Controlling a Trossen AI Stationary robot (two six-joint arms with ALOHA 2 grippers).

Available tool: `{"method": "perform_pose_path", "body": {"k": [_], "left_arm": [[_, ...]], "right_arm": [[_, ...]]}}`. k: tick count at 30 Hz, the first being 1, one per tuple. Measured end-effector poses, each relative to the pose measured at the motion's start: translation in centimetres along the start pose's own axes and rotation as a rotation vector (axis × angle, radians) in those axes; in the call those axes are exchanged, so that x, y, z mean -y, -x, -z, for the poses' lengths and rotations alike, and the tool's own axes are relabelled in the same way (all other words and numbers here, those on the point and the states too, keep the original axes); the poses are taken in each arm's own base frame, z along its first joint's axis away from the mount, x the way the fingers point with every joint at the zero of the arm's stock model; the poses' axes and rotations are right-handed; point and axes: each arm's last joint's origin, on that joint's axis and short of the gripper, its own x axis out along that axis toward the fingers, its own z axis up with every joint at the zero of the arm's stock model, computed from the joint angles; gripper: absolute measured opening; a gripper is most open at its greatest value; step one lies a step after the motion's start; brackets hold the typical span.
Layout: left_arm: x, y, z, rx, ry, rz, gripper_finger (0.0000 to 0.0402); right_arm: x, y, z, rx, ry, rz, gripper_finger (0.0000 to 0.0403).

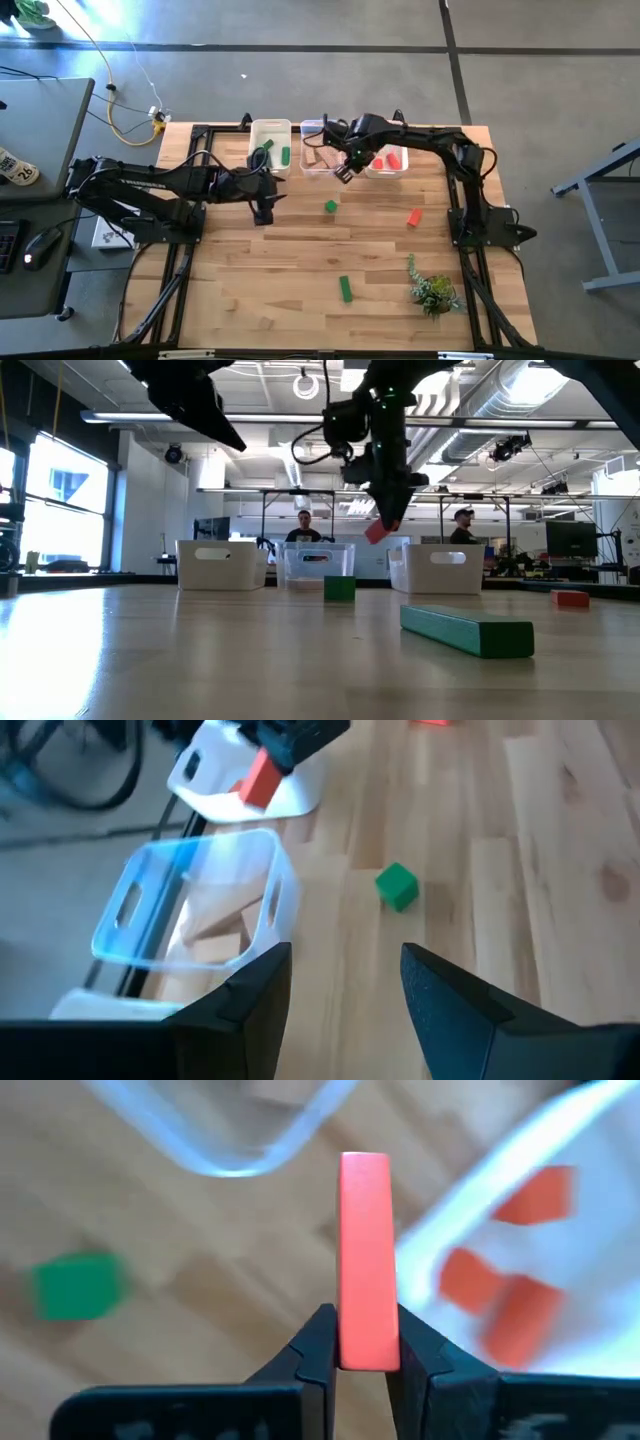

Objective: Sort & place blocks by color
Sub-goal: Put the orange block into the right white bin, then put the green block into the left white bin

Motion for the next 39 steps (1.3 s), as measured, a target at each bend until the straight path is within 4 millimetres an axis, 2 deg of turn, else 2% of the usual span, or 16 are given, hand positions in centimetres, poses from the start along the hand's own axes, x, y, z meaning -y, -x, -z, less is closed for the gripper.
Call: {"method": "perform_pose_path", "body": {"k": [9,16,21,24,28,35,39], "left_arm": [[-2.0,-0.6,0.4,-0.028,0.223,-0.068,0.0177],[-2.6,-0.8,0.7,-0.043,0.266,-0.078,0.0177],[-2.5,-0.8,0.9,-0.060,0.284,-0.077,0.0177],[-2.5,-0.8,1.0,-0.071,0.295,-0.069,0.0177],[-2.4,-0.7,1.2,-0.092,0.299,-0.052,0.0177],[-2.4,-0.7,1.4,-0.114,0.292,-0.051,0.0177],[-2.4,-0.7,1.4,-0.117,0.291,-0.050,0.0177]], "right_arm": [[5.1,-0.4,-0.5,-0.055,-0.067,0.240,0.0038],[7.3,-0.8,-0.9,-0.080,-0.112,0.226,0.0039],[8.6,-1.9,-0.7,-0.139,-0.121,0.178,0.0039],[9.0,-2.5,-0.6,-0.153,-0.105,0.194,0.0046],[8.9,-2.6,-0.4,-0.159,-0.078,0.201,0.0077],[7.7,-2.5,-0.2,-0.158,-0.066,0.175,0.0145],[6.7,-2.4,0.1,-0.190,-0.107,0.106,0.0161]]}}
